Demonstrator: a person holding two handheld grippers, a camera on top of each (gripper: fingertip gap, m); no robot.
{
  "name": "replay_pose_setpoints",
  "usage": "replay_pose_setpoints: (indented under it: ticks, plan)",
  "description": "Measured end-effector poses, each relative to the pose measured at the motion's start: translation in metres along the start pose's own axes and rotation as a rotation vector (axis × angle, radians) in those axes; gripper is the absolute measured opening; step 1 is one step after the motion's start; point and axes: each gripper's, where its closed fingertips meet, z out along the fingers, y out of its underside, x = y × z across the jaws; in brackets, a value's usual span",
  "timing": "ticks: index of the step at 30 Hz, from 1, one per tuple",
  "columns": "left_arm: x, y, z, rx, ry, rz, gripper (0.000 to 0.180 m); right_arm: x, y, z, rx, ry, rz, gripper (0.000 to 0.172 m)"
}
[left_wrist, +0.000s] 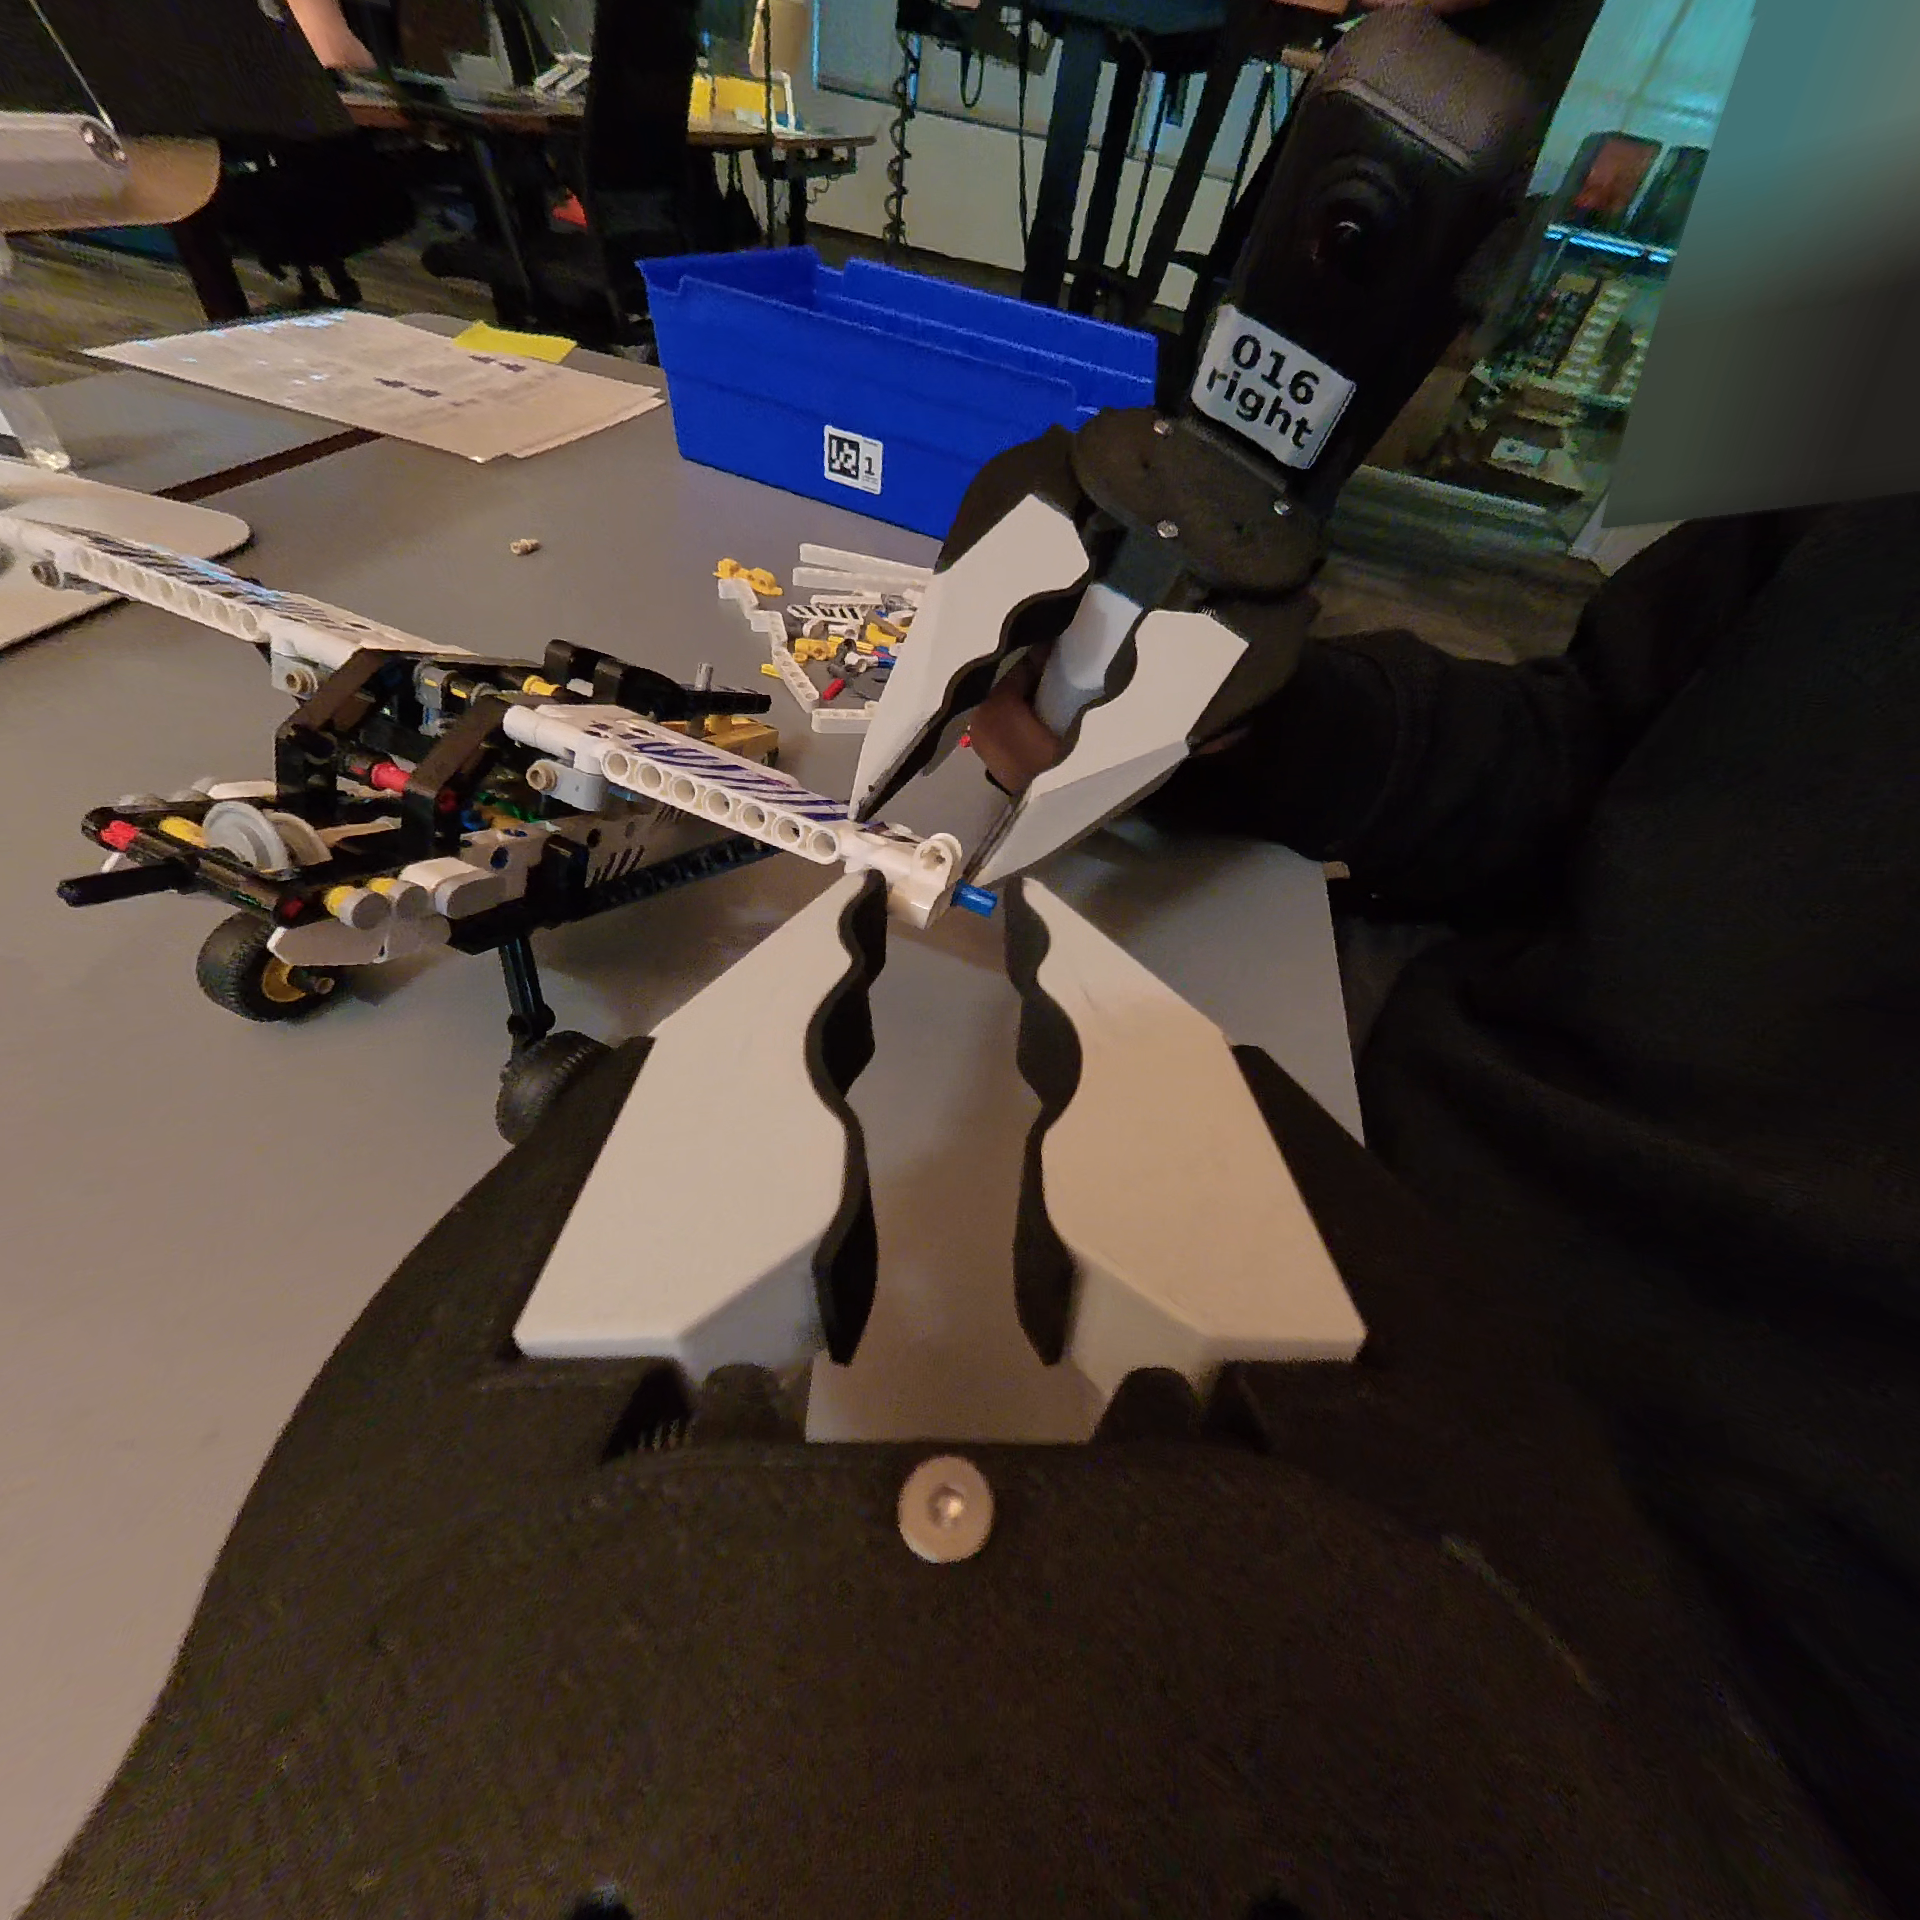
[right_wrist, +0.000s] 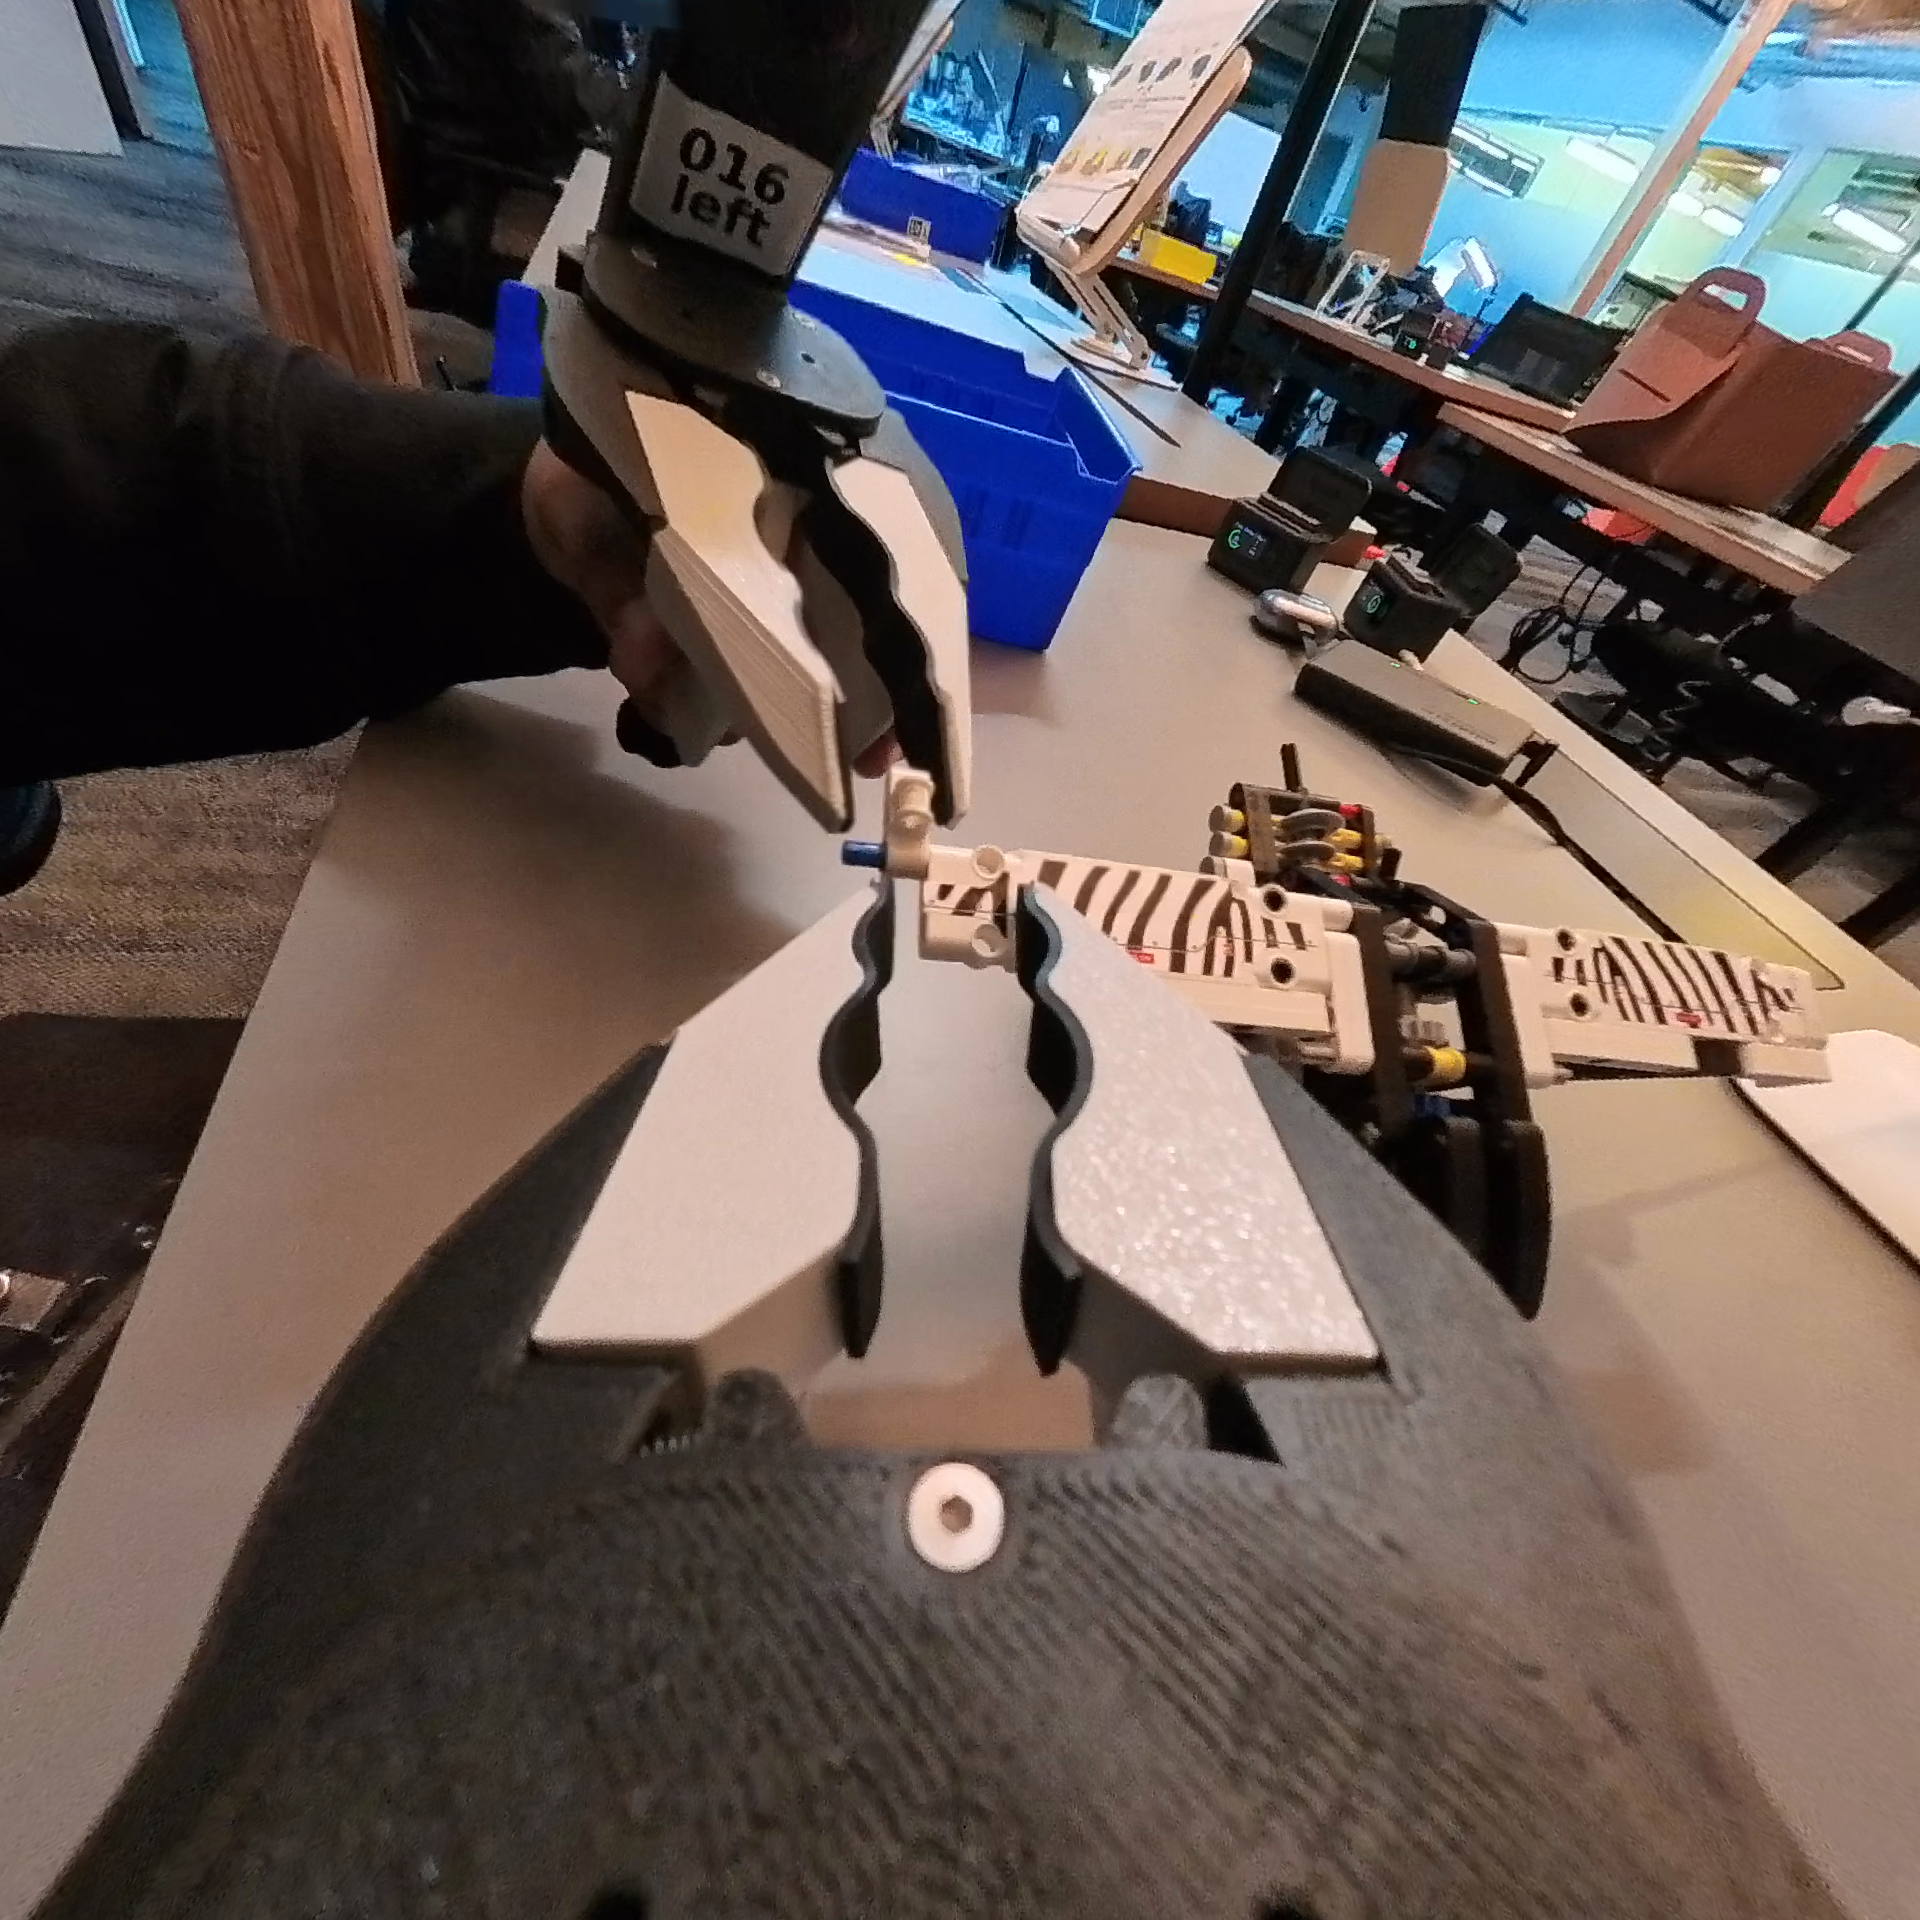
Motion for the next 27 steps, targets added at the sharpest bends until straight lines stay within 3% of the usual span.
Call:
replay_pose_setpoints:
  ticks: [10,15,18,20,23,27]
  plan:
    - [-0.001,0.0,0.002,0.032,0.072,-0.016,0.005,0.005,-0.001,-0.001,0.027,-0.079,0.08,0.018]
    - [0.0,-0.004,0.006,0.039,0.109,-0.042,0.004,0.007,-0.004,-0.004,0.035,-0.07,0.101,0.006]
    - [0.052,-0.017,0.007,0.085,0.403,-0.085,0.004,0.038,-0.004,-0.012,0.034,0.115,0.075,0.0]
    - [0.051,0.0,0.026,-0.043,0.289,0.005,0.005,0.035,-0.013,-0.018,0.083,0.076,0.117,0.0]
    - [0.057,-0.027,0.018,0.098,0.312,-0.024,0.004,0.03,-0.005,-0.018,0.056,0.076,0.103,0.0]
    - [0.052,-0.027,0.013,0.12,0.275,-0.036,0.004,0.024,-0.01,-0.022,0.076,0.055,0.093,0.0]
